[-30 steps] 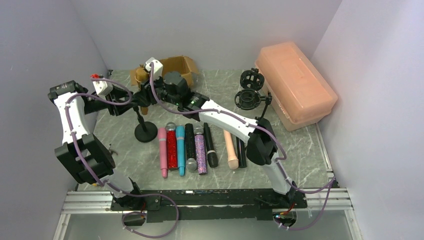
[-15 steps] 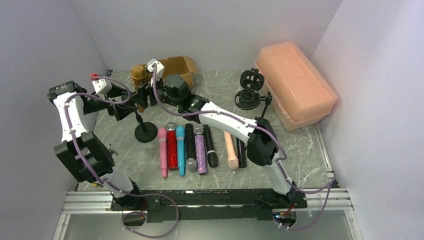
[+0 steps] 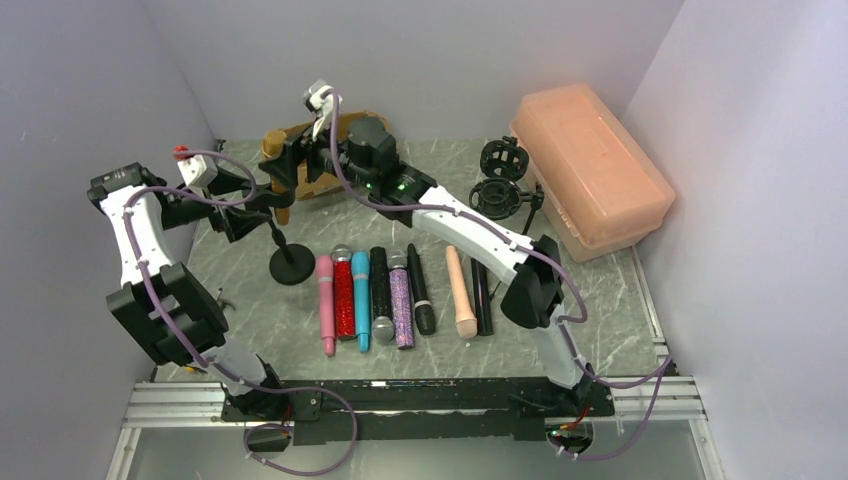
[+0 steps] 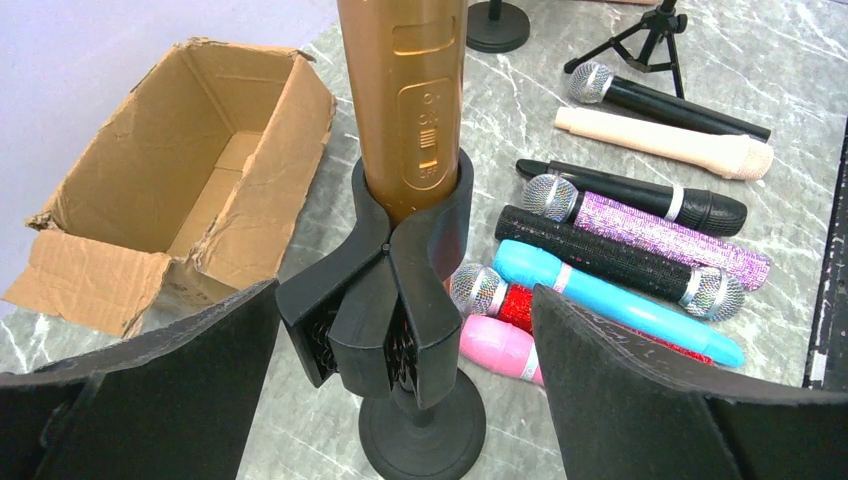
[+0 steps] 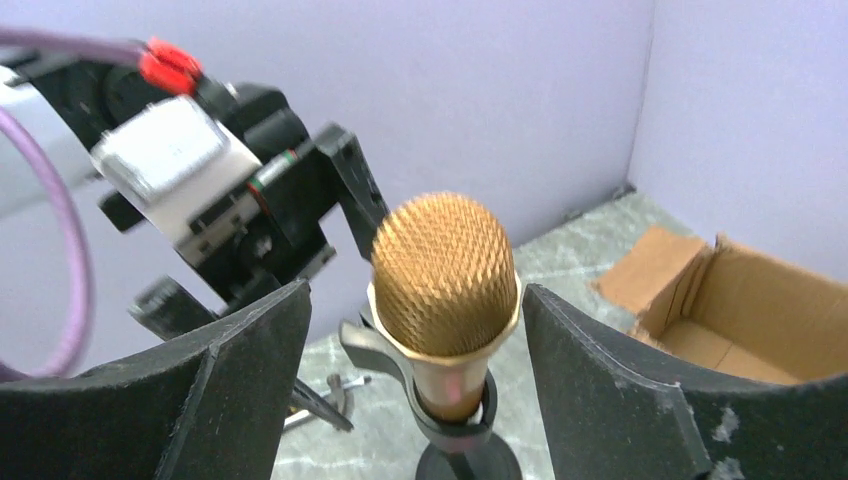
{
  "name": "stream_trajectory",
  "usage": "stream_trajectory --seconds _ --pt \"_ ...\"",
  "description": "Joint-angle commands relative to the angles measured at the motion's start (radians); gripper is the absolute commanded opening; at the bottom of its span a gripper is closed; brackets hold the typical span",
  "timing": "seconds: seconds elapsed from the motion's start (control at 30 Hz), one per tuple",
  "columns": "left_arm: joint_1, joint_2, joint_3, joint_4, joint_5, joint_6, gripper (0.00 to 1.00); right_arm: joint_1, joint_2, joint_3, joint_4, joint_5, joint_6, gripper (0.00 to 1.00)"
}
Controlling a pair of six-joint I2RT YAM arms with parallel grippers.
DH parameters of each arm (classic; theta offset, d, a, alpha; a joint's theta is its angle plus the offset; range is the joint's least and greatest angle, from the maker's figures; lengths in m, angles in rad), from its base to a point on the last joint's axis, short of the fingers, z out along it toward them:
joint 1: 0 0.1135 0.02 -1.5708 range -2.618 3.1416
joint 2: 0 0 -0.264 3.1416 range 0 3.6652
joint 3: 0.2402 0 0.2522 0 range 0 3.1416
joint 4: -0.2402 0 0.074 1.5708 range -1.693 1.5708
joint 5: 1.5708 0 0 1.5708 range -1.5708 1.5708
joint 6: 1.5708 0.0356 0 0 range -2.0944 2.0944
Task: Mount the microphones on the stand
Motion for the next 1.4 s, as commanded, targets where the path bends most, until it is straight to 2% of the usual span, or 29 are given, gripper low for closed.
stream_trajectory --seconds 0.0,0.3,0.57,0.77,0.97,1.1,1.37 --pt "0.003 -0.054 0.008 -0.02 0.011 0.025 0.99 -0.011 -0.004 0.134 0.0 -0.031 -0.003 0.79" --pt "0.011 -0.053 0.034 -0.02 0.024 0.025 0.99 -0.016 0.06 0.211 -0.03 -0.06 0.022 0.67" --pt "0.018 -0.073 0.056 -0.02 0.022 0.029 0.99 -0.016 0.047 0.176 -0.043 -0.025 0.005 0.72" --pt "0.019 -0.075 0.054 -0.02 0.016 0.038 0.99 -0.016 0.016 0.123 -0.044 0.026 -0.016 0.8" --pt "0.02 -0.07 0.047 -0.02 0.007 0.043 0.99 -0.016 0.015 0.122 -0.033 0.019 -0.011 0.8" --pt "0.02 -0.071 0.045 -0.02 -0.005 0.058 0.99 -0.018 0.068 0.192 -0.059 -0.021 0.013 0.75" --pt "0.02 -0.051 0.048 -0.02 -0.011 0.1 0.99 -0.021 0.097 0.215 -0.024 -0.062 0.063 0.56"
